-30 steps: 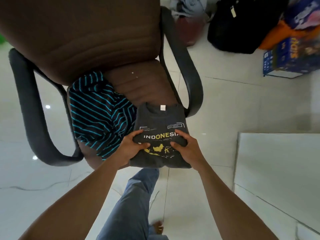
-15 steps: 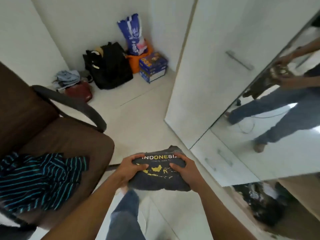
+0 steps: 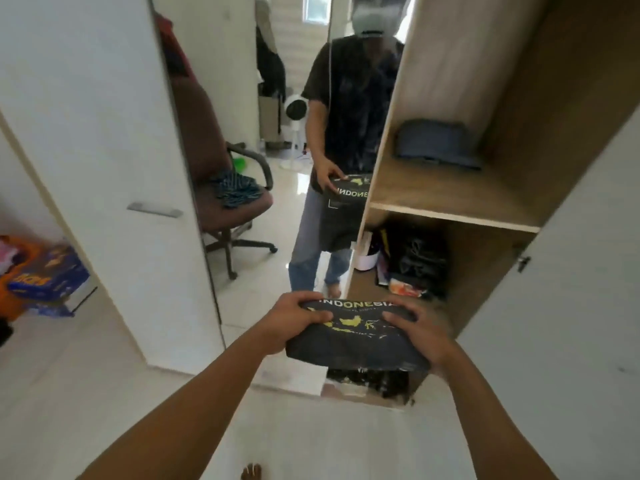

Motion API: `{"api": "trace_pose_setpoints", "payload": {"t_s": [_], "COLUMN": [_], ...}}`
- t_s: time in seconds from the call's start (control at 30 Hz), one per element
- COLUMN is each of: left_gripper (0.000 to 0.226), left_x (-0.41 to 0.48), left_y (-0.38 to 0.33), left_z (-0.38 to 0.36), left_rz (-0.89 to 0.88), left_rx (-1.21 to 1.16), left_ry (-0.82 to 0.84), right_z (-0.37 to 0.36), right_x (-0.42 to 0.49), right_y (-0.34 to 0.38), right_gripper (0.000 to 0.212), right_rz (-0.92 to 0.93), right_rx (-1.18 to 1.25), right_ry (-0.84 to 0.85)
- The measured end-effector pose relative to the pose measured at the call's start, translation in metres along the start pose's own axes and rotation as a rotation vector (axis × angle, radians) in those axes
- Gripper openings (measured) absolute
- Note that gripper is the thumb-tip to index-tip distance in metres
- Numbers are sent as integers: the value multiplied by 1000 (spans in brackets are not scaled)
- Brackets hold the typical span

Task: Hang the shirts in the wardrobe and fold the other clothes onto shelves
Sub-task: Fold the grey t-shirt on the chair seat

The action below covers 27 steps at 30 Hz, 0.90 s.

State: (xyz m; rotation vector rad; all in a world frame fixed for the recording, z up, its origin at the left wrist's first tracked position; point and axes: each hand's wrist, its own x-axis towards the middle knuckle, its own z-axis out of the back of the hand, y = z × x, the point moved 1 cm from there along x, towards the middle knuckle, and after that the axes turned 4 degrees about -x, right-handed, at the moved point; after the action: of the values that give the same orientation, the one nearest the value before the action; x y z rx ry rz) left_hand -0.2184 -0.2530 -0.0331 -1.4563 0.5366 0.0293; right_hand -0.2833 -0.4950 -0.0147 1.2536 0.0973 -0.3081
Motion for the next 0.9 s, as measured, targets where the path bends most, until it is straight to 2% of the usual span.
{"api": "trace_pose_setpoints", "payload": {"t_s": [0.17,0.23,0.33,0.47,0.53,0.6,0.73,0.8,0.83,0.9], "left_gripper": [45,38,15,18,7,11,52,56,56,59], "left_x": [43,56,75,114,136,158,202,228,242,274], "left_y": [-113,-156,-215,-285,-314,-340,-374,-370,-360,-322], "left_z": [-66,-87,-112,-131,-140,-149,-159,-165,-168,-175], "left_rz": [-140,-185,-240,-258,-298,-359,-532,-591,-584,-464], "left_rx": [32,31,15,-54,-79,-96,-144,-123,-95,-47], "left_ry": [131,171,247,269,286,277,164,126,106,70], "right_z": [107,143,190,234,247,259,276,280,281,284], "right_x": [8,15,35,78,101,125,170,194,208,238], "right_y": [59,87,132,184,207,227,243,233,220,183], "right_gripper": [28,24,23,25,30,37,48,51,53,53], "right_rz": [13,52,105,114,134,215,405,450,444,331], "right_rx": [122,158,179,195,156,111,66,45,46,59], "right_ry": [-129,-163,-235,-278,-303,-343,-442,-470,-468,-399]}}
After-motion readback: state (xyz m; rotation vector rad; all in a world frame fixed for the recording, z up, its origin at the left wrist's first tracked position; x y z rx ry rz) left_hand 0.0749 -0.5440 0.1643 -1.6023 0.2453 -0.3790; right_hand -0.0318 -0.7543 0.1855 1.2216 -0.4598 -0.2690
